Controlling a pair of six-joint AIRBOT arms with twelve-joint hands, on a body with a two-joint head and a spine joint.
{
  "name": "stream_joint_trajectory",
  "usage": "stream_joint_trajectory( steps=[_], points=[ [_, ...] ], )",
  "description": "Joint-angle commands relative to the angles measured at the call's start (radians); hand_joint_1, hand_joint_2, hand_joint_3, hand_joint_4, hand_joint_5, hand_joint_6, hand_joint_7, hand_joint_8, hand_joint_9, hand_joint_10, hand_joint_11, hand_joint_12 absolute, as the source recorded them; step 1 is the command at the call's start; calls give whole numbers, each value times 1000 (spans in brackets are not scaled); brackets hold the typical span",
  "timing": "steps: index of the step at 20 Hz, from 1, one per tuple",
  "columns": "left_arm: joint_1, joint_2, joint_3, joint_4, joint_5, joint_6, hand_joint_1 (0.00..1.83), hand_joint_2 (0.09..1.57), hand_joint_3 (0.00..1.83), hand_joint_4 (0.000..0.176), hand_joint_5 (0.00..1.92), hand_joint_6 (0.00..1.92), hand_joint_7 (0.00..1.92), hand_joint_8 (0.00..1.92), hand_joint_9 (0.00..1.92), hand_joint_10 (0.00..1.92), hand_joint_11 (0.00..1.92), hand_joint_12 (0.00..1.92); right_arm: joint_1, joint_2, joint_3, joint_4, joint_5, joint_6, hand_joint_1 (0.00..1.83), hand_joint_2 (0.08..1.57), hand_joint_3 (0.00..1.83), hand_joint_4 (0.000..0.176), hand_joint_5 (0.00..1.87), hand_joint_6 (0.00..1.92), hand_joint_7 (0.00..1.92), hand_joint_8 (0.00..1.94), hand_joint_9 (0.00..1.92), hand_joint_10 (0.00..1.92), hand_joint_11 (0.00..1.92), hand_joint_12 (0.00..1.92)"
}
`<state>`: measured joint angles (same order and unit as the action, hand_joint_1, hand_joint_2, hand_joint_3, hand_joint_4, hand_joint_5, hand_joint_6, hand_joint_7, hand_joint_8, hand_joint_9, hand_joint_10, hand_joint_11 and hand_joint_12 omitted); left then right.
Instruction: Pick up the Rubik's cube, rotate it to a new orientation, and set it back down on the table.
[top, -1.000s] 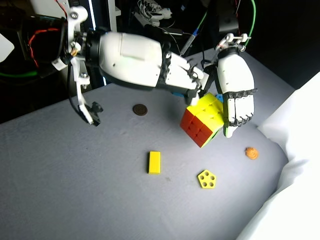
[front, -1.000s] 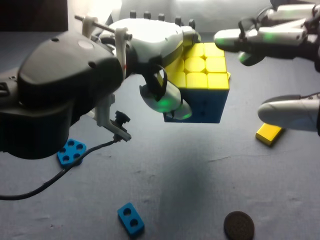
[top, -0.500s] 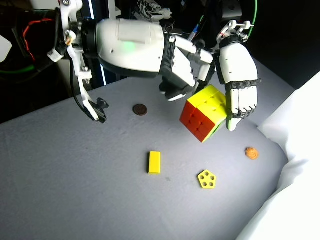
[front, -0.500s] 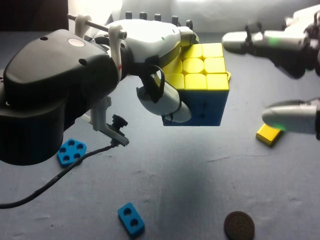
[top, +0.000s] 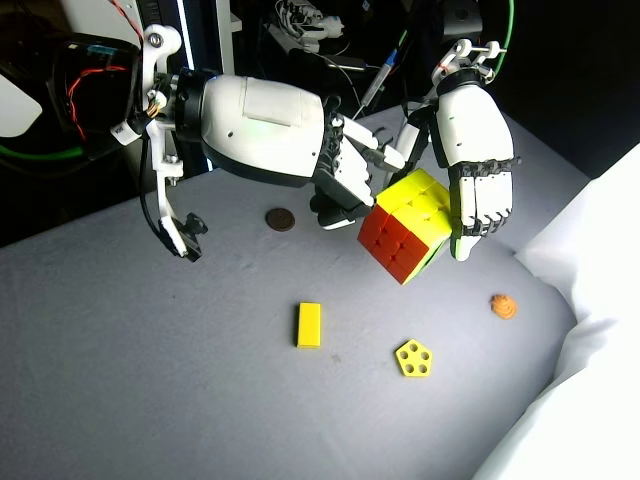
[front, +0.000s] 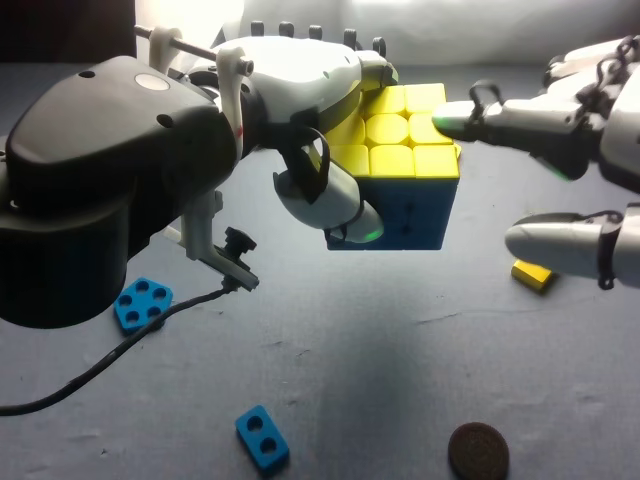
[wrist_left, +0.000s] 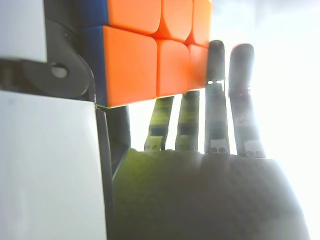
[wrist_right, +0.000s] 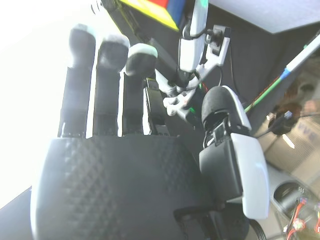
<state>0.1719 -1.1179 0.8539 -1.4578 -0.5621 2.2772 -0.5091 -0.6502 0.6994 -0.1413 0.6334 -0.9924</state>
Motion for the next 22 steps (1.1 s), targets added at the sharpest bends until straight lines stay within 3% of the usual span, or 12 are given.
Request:
stream_joint_trajectory(
  steps=[1,15,18,22],
  points=[
    [-24,8,2,60,-27,-5,1240,1071,2,0,438,834,328,1345,325,1429,227,1623,6,-2,2,17,106,0,0,1363,16,0,214,0,649,1941,698,1921,512,1921],
    [-29,8,6,61,-27,-5,1259,1091,1,0,499,784,362,1288,343,1394,261,1591,16,-66,37,78,16,-9,0,1373,4,0,166,3,746,1941,832,1921,566,1921],
    [-31,8,6,61,-27,-5,1233,1080,0,0,512,755,324,1349,318,1463,238,1626,24,-75,42,81,-6,-11,0,1372,1,0,158,3,716,1941,821,1921,644,1921],
    [-34,8,8,63,-27,-5,1255,1086,1,0,460,806,326,1359,338,1442,248,1619,25,-81,43,81,-16,-13,0,1371,1,0,169,6,702,1941,780,1921,590,1921]
  ],
)
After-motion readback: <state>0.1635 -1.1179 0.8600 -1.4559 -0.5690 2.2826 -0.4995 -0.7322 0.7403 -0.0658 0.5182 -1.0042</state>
